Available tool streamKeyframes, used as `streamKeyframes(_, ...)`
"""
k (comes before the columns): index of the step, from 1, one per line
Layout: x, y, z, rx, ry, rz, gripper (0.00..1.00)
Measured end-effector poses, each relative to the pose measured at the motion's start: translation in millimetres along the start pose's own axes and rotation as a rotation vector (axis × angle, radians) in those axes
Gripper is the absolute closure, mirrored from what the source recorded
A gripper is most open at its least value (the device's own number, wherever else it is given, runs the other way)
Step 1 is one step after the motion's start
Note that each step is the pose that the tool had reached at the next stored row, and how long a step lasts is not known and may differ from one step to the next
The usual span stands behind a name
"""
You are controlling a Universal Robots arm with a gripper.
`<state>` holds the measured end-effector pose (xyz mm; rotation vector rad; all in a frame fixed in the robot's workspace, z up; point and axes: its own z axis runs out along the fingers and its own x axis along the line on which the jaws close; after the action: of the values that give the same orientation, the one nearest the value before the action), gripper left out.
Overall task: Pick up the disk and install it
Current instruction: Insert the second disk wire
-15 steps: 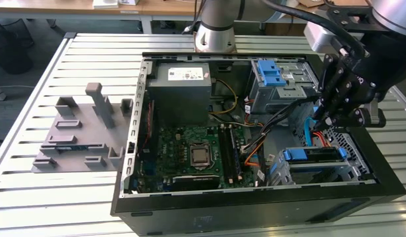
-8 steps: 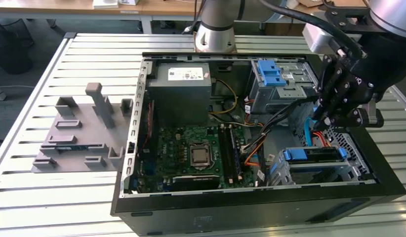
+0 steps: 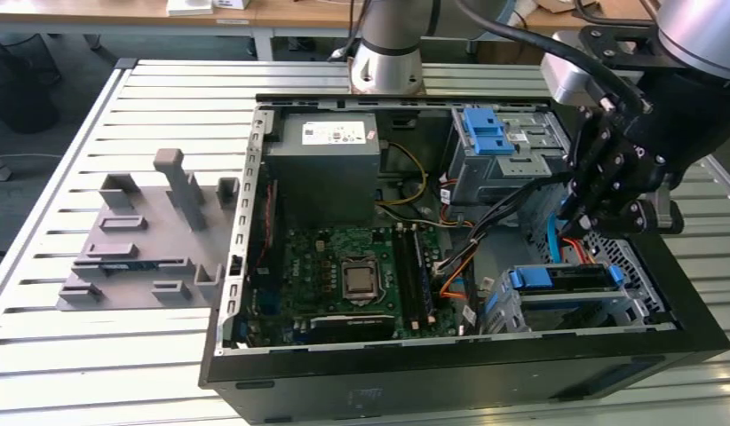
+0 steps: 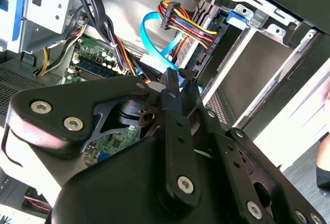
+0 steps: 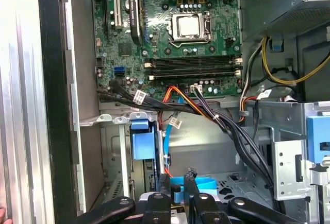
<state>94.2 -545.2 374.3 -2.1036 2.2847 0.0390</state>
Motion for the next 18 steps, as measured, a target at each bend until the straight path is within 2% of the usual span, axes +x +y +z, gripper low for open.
streamKeyframes(5,0.2,0.0,3.6,0.0005,0.0056,0.000,0.76)
streamKeyframes(6,0.2,0.0,4.2,0.0005,0.0057,0.000,0.83)
streamKeyframes(7,0.2,0.0,4.7,0.0005,0.0057,0.000,0.84)
streamKeyframes(10,0.3,-0.3,6.0,0.0003,0.0038,0.000,0.84)
streamKeyframes(12,0.8,-0.8,7.2,-0.0014,-0.0057,0.000,0.84)
streamKeyframes(15,2.7,-1.0,8.4,-0.0049,-0.0378,0.000,0.84)
streamKeyframes(17,2.8,-1.1,8.9,-0.0050,-0.0397,0.000,0.84)
streamKeyframes(18,2.8,-1.1,9.1,-0.0049,-0.0364,0.000,0.84)
